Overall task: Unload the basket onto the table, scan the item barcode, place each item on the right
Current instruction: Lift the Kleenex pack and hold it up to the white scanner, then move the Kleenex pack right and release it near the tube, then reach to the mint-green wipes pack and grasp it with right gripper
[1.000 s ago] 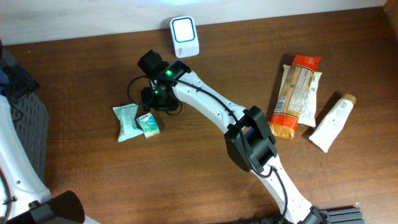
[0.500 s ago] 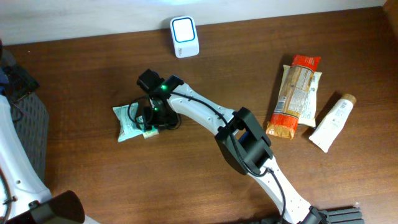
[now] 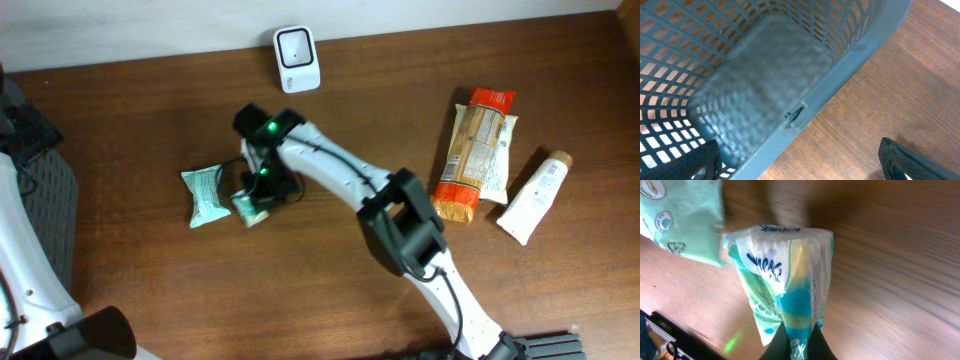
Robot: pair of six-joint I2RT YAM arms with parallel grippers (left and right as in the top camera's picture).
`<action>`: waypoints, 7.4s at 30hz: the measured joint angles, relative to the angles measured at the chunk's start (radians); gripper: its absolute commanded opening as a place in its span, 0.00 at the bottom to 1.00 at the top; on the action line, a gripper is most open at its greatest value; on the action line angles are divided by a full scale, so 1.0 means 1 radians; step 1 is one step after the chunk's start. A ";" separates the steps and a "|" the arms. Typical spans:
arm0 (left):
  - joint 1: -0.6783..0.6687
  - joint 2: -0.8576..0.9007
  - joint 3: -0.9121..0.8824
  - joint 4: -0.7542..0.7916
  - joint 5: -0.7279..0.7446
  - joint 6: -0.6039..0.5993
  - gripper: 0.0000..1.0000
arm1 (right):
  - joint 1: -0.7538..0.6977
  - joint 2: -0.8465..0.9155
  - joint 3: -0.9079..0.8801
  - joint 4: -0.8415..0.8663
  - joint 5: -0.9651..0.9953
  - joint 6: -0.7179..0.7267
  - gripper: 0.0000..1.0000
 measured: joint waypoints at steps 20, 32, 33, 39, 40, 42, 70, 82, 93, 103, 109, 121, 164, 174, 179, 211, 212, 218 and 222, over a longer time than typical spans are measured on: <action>0.000 0.000 0.000 0.000 0.000 0.000 0.99 | -0.566 -0.111 0.444 -0.482 -0.629 -0.652 0.04; 0.000 0.000 0.000 0.000 0.000 0.000 0.99 | -0.671 -0.111 0.444 -0.452 -1.030 -0.539 0.04; 0.000 0.000 0.000 0.001 0.000 0.000 0.99 | -0.669 -0.111 0.444 -0.415 -0.998 -0.528 0.04; 0.000 0.000 0.000 0.000 0.000 0.000 0.99 | -0.540 -0.111 0.444 -0.183 -0.406 -0.339 0.04; 0.000 0.000 0.000 0.000 0.000 0.000 0.99 | -0.495 -0.111 0.444 -0.153 -0.277 -0.317 0.04; 0.000 0.000 0.000 0.000 0.000 0.000 0.99 | -0.380 -0.111 0.449 -0.108 0.027 -0.280 0.04; 0.000 0.000 0.000 0.000 0.000 0.000 0.99 | -0.204 0.234 0.362 0.788 1.044 -1.093 0.04; 0.000 0.000 0.000 0.000 0.000 0.000 0.99 | -0.205 0.240 0.298 0.917 1.041 -1.225 0.04; 0.000 0.000 0.000 0.000 0.000 0.000 0.99 | -0.205 0.239 0.297 0.943 1.067 -1.166 0.04; 0.000 0.000 0.000 0.000 0.000 0.000 0.99 | -0.259 -0.297 0.293 0.195 0.896 -0.450 0.04; 0.000 0.000 0.000 0.000 0.000 0.000 0.99 | -0.533 -0.310 0.289 -0.433 0.867 0.019 0.04; 0.000 0.000 0.000 0.000 0.000 0.000 0.99 | -0.826 -0.272 -0.081 -0.462 0.771 0.132 1.00; 0.000 0.000 0.000 0.000 0.000 0.000 0.99 | 0.071 0.159 0.212 0.343 -0.079 0.082 0.04; 0.000 0.000 0.000 0.000 0.000 0.000 0.99 | 0.052 0.148 0.214 0.191 -0.063 0.048 0.04; 0.000 0.000 0.000 0.000 0.000 0.000 0.99 | -0.032 0.040 0.250 0.058 0.034 0.029 0.49; 0.000 0.000 0.000 0.000 0.000 0.000 0.99 | 0.048 0.257 0.258 0.466 -0.169 0.267 0.04; 0.000 0.000 0.000 0.000 0.000 0.000 0.99 | 0.046 0.257 0.258 0.465 -0.170 0.264 0.04; 0.000 0.000 0.000 0.000 0.000 0.000 0.99 | -0.004 0.223 0.259 0.326 -0.140 0.184 0.04; 0.000 0.000 0.000 0.000 0.000 0.000 0.99 | -0.153 0.094 0.262 0.082 -0.063 0.161 0.04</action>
